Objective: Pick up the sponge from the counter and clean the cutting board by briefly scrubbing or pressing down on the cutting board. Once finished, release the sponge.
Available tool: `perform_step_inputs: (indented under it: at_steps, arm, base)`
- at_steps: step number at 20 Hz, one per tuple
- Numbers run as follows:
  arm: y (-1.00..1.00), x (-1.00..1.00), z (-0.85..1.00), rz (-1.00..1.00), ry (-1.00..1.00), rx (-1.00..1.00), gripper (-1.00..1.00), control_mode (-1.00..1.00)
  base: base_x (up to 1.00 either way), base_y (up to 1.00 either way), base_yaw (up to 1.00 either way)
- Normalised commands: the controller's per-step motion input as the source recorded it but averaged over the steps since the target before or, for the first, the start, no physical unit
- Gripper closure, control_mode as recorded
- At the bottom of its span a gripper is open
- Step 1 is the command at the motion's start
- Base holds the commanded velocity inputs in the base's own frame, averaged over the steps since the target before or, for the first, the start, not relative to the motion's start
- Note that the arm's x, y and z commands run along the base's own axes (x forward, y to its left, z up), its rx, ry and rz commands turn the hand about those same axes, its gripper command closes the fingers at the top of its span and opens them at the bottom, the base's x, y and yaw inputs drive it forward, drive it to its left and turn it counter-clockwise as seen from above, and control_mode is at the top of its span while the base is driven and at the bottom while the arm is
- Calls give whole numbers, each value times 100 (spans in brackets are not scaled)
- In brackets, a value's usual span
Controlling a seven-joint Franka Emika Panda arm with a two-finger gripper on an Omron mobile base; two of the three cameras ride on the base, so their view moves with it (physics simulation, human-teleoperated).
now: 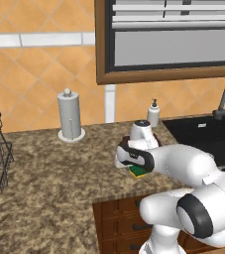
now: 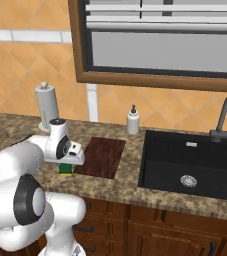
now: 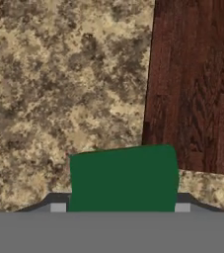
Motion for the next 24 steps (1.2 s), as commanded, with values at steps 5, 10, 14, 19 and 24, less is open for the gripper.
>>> perform_step_inputs:
  at_steps: [5, 10, 14, 19, 24]
  arm:
    - [-32, 32, 57, -1, 5, 3, 100, -100]
    - [-25, 33, 4, -3, 7, 0, 100, -100]
    - [-23, 34, -5, -2, 4, 0, 100, -100]
    - [-28, 24, -28, -1, 1, 0, 100, -100]
    - [-18, 14, -45, 0, 0, 0, 100, -100]
  base:
    - [0, 0, 0]
    - [0, 0, 0]
    - [0, 0, 0]
    - [0, 0, 0]
    - [0, 0, 0]
